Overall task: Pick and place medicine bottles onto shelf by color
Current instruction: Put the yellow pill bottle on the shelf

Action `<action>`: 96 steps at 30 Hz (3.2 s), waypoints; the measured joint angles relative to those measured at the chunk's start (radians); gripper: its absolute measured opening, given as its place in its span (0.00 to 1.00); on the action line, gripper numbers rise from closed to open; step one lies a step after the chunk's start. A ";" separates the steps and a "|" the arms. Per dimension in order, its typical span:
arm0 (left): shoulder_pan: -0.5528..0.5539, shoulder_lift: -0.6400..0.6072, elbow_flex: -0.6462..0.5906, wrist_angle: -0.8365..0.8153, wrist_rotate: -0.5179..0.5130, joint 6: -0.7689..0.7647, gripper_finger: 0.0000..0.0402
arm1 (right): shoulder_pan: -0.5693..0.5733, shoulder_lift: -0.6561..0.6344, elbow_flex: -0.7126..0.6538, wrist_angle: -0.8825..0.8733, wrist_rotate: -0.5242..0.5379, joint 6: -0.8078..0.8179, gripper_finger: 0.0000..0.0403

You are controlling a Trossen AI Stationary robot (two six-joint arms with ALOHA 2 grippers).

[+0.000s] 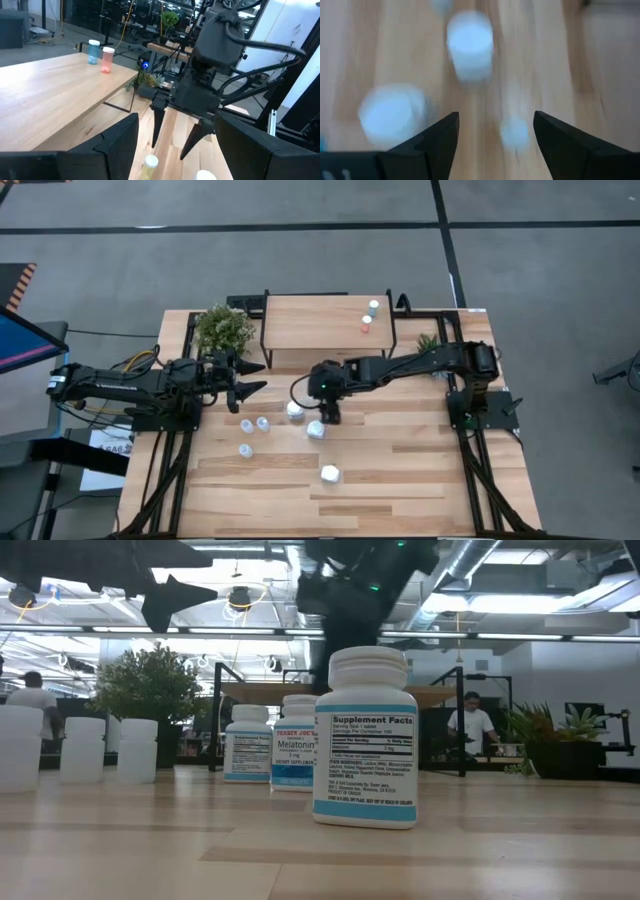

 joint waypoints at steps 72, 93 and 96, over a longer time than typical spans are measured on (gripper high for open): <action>0.000 0.000 0.000 -0.004 0.000 0.000 0.61 | -0.032 0.104 0.030 -0.048 0.036 0.081 0.21; 0.000 0.000 0.000 -0.014 0.000 0.000 0.61 | -0.233 -0.007 0.658 -0.685 0.041 -0.038 0.23; 0.000 0.000 -0.001 -0.019 0.000 0.000 0.61 | -0.307 -0.048 0.659 -0.696 0.045 -0.025 0.23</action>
